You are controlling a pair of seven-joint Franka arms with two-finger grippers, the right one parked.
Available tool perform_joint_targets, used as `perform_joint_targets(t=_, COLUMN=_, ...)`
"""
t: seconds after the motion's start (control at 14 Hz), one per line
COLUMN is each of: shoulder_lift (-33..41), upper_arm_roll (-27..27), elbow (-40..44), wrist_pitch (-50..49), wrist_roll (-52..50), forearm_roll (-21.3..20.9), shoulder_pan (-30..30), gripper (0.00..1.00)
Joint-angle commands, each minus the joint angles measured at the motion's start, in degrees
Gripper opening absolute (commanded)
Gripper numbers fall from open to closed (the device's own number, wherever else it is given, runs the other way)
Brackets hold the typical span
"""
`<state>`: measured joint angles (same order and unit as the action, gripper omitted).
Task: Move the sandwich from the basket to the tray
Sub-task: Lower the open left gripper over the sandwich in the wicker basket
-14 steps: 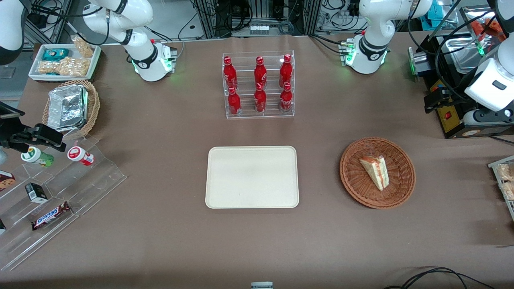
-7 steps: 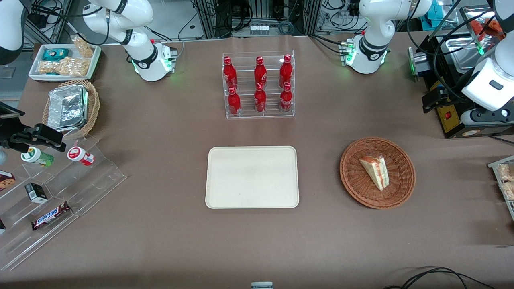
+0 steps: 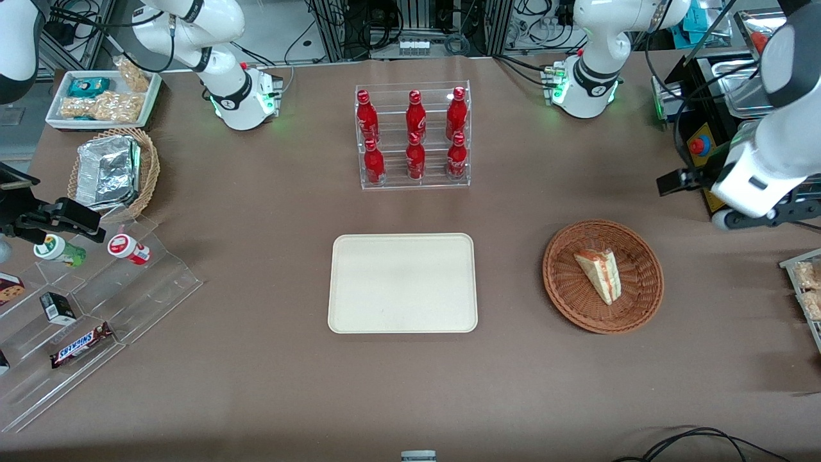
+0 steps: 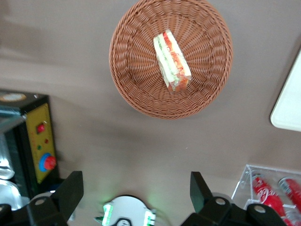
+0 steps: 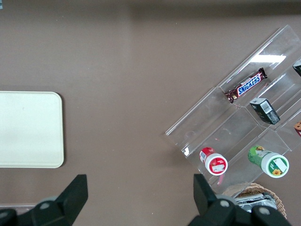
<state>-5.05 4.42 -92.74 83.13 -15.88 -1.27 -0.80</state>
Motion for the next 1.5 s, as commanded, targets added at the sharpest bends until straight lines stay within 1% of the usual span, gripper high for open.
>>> perform_joint_targets(t=0.0, shoulder_lift=-0.22, upper_arm_roll=0.24, elbow=-4.19, wrist_pitch=7.96, wrist_roll=-6.33, forearm_roll=0.75, shoulder_pan=-1.47, gripper=1.0)
perform_joint_targets(t=0.29, shoulder_lift=-0.75, upper_arm_roll=0.15, elbow=-15.43, wrist_pitch=25.54, wrist_roll=-12.74, forearm_roll=1.71, shoulder_pan=-1.57, gripper=1.0)
perform_joint_targets(t=0.43, shoulder_lift=-1.71, upper_arm_roll=0.15, elbow=-18.78, wrist_pitch=33.03, wrist_roll=-17.23, forearm_roll=1.71, shoulder_pan=-1.57, gripper=1.0)
perform_joint_targets(t=0.57, shoulder_lift=-4.08, upper_arm_roll=0.15, elbow=-19.24, wrist_pitch=35.52, wrist_roll=-19.7, forearm_roll=1.97, shoulder_pan=-1.57, gripper=1.0)
perform_joint_targets(t=0.64, shoulder_lift=-5.48, upper_arm_roll=0.15, elbow=-19.06, wrist_pitch=37.26, wrist_roll=-21.28, forearm_roll=2.76, shoulder_pan=-1.49, gripper=1.0)
perform_joint_targets(t=0.71, shoulder_lift=-6.72, upper_arm_roll=0.15, elbow=-19.58, wrist_pitch=40.5, wrist_roll=-21.82, forearm_roll=2.85, shoulder_pan=-1.57, gripper=1.0)
perform_joint_targets(t=0.86, shoulder_lift=-9.44, upper_arm_roll=0.15, elbow=-20.11, wrist_pitch=43.86, wrist_roll=-21.91, forearm_roll=2.85, shoulder_pan=-1.57, gripper=1.0)
perform_joint_targets(t=1.14, shoulder_lift=-11.82, upper_arm_roll=0.15, elbow=-24.5, wrist_pitch=52.11, wrist_roll=-21.91, forearm_roll=2.85, shoulder_pan=-1.57, gripper=1.0)
perform_joint_targets(t=1.43, shoulder_lift=-14.02, upper_arm_roll=0.15, elbow=-25.3, wrist_pitch=54.24, wrist_roll=-21.91, forearm_roll=2.85, shoulder_pan=-1.48, gripper=1.0)
